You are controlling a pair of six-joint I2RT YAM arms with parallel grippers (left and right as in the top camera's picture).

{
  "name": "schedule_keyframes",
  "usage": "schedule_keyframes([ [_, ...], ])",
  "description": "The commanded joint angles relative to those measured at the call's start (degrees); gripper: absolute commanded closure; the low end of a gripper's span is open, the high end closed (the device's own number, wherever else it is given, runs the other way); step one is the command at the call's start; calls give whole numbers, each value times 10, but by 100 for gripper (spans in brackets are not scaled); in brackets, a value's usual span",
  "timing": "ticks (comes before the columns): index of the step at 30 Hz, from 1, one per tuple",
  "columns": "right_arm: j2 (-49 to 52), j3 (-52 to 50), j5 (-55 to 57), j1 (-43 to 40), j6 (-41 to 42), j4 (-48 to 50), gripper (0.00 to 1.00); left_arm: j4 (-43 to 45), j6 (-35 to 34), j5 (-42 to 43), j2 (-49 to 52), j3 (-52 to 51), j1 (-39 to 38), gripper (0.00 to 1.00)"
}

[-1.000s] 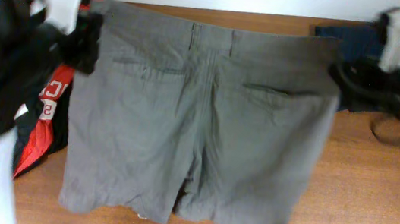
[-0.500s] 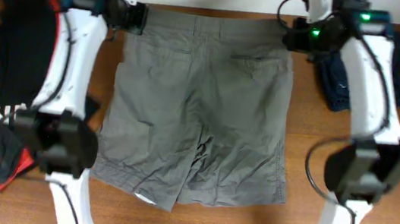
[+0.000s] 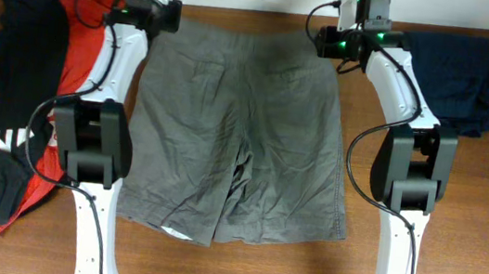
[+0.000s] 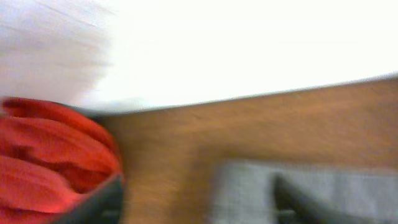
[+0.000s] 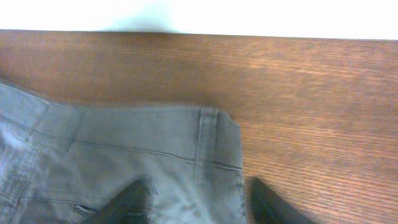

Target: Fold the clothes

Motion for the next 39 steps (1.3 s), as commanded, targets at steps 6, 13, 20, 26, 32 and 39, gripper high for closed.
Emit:
schedule_keyframes([
  [6, -36, 134, -6, -12, 3, -215, 1, -162, -3, -13, -11, 119, 11, 1],
  [13, -46, 192, -34, -3, 2, -527, 1, -524, -3, 106, -13, 267, 9, 1],
  [20, -46, 115, 38, 19, 55, -546, 6, -591, 6, 102, -11, 267, 7, 1],
  [26, -46, 15, 72, 19, 84, -453, 40, -570, 6, 103, -11, 267, 7, 1],
  [32, -46, -74, 76, 17, 85, -357, 47, -569, 6, 102, -11, 267, 7, 1],
  [39, -43, -121, 147, 17, 115, -281, 96, -565, 6, 103, -11, 267, 7, 1],
])
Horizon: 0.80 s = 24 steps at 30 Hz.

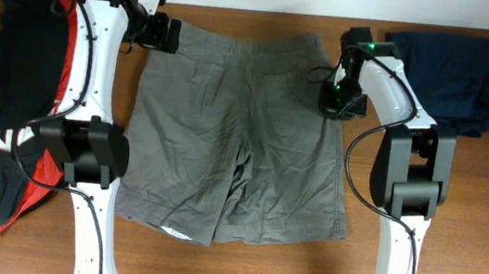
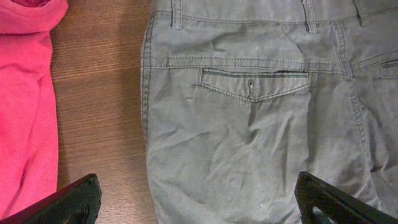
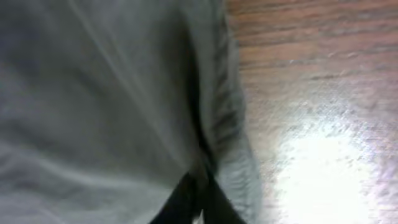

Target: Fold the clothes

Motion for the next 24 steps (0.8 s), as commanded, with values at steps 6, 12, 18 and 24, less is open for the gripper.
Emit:
schedule_keyframes([
  [6, 12, -66, 97, -10, 16, 82, 96, 2, 8, 7, -9, 8, -2, 1],
  [12, 37, -95, 171, -55, -2, 208, 96, 7, 8, 7, -9, 8, -2, 1],
  [18, 49, -95, 158, -93, -48, 443, 96, 16, 8, 7, -8, 3, -7, 1],
  [24, 16, -54, 33, -89, -71, 374, 43, 88, 25, 10, -2, -34, -18, 1],
])
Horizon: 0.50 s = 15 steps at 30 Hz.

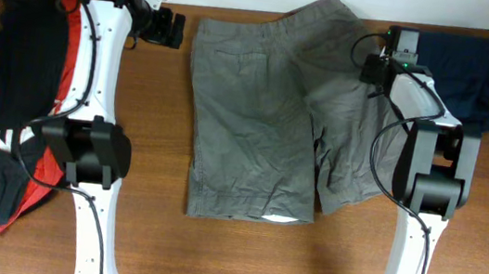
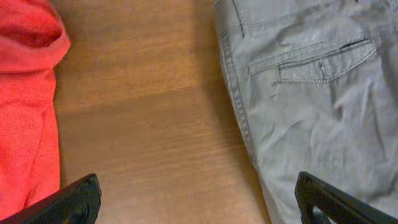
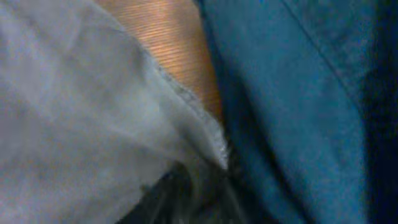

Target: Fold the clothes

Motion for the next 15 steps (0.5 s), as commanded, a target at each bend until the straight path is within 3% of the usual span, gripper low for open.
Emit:
schedule_keyframes([
  [1, -19, 29, -89, 7, -14, -71, 35, 47, 17, 18, 2, -25, -7, 1],
  [3, -43, 66, -129, 8, -14, -128, 21, 88, 28, 53, 18, -31, -7, 1],
  [5, -68, 110, -146, 11, -14, -196, 16, 123, 28, 60, 42, -32, -7, 1],
  [11, -110, 181, -106, 42, -40, -320, 14, 181, 28, 132, 133, -32, -13, 1],
  [15, -120, 184, -84, 63, -40, -340, 14, 196, 28, 137, 169, -32, -29, 1],
])
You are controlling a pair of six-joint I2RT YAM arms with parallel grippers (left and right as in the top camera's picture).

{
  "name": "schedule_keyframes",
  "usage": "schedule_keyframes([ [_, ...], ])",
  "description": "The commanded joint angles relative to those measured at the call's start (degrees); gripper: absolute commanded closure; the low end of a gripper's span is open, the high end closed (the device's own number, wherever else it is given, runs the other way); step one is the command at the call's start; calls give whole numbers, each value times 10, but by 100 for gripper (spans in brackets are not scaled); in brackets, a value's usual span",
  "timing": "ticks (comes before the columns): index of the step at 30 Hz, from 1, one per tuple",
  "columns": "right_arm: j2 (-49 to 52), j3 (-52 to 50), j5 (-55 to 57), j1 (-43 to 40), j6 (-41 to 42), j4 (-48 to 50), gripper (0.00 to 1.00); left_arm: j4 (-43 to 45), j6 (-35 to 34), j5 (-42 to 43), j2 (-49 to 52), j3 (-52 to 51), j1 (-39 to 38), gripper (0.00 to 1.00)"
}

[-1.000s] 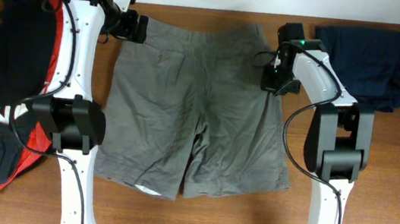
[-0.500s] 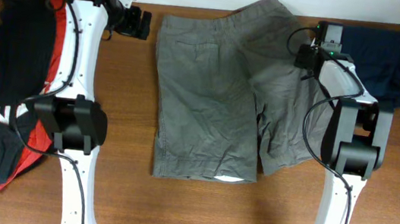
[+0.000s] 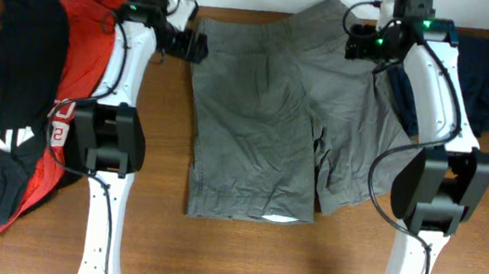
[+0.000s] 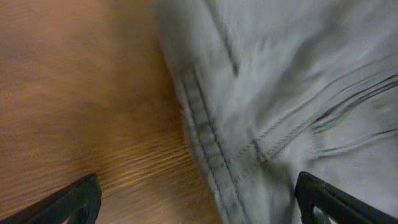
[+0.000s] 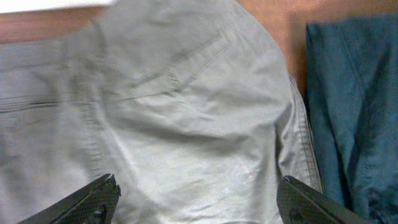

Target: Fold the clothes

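Grey shorts (image 3: 256, 120) lie rumpled in the middle of the table, waist toward the far edge, the right leg bunched and lying askew. My left gripper (image 3: 195, 49) sits at the waist's left corner; the left wrist view shows it open (image 4: 199, 208) astride the shorts' seamed edge (image 4: 211, 155). My right gripper (image 3: 361, 41) hovers over the waist's right part; in the right wrist view it is open (image 5: 202, 205) above the grey cloth (image 5: 186, 124), holding nothing.
A dark blue garment (image 3: 476, 77) lies at the back right, touching the shorts' right edge (image 5: 354, 112). A pile of red and black clothes (image 3: 27, 82) covers the table's left side. Bare wood (image 3: 210, 264) shows in front of the shorts.
My right gripper, then shut on the shorts' edge beside the blue garment, is now open and higher over the waist. My left gripper has moved from bare wood to the shorts' left corner.
The shorts first lay flat and spread, with both grippers at the waist's far corners. Then the right gripper was shut on the right edge, the left open above the left half. After that the shorts lay further right with the right leg bunched. Now both grippers are open.
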Motion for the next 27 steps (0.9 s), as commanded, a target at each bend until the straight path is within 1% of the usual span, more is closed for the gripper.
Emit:
schedule_keyframes([
  [1, -10, 5, 21, 17, -6, -14, 14, 5, 6, 30, 16, -3, -19, 1],
  [5, -10, 5, 20, 26, -6, -19, 14, 16, 6, 30, 19, -3, -28, 2],
  [6, -10, 5, 20, 27, -6, -20, 14, 18, 6, 30, 19, -3, -31, 7],
  [7, -10, 5, 20, 28, -6, -21, 14, 19, 5, 30, 19, -3, -34, 18],
  [8, -10, 5, 20, 30, -5, -24, 14, 19, 2, 30, 21, -3, -36, 41],
  [9, -10, 5, 18, 30, -4, -25, 14, 22, -8, 30, 21, -3, -37, 67],
  [10, -10, 5, 14, 30, -4, -28, 15, 23, -18, 30, 21, -3, -37, 85],
  [11, -10, 5, 7, 30, -3, -31, 15, 25, -35, 28, 20, -3, -37, 99],
  [13, -10, 5, 5, 31, 10, -44, 16, 19, -84, 23, 20, 3, -26, 99],
  [15, -10, 5, 5, 31, 26, -60, 16, -16, -139, 23, 17, 16, -4, 99],
  [16, -10, 5, 5, 32, 32, -68, 16, -50, -160, 23, 16, 25, 11, 99],
  [17, -10, 4, 5, 33, 38, -76, 16, -82, -167, 23, 14, 33, 22, 100],
  [18, -10, 4, 4, 37, 42, -86, 16, -141, -166, 23, 13, 47, 40, 99],
  [20, -10, 4, 5, 40, 42, -93, 16, -198, -166, 23, 13, 59, 53, 99],
  [21, -9, 4, 4, 45, 43, -98, 16, -248, -166, 12, 13, 66, 65, 99],
  [24, -9, 4, 3, 56, 60, -102, 16, -369, -163, -45, 13, 70, 87, 99],
  [25, -7, 4, 0, 64, 64, -106, 16, -409, -163, -75, 13, 70, 92, 99],
  [26, -7, 4, -3, 66, 64, -108, 16, -409, -162, -85, 13, 69, 94, 99],
  [27, -4, 2, -8, 75, 77, -121, 16, -409, -153, -88, 13, 69, 94, 97],
])
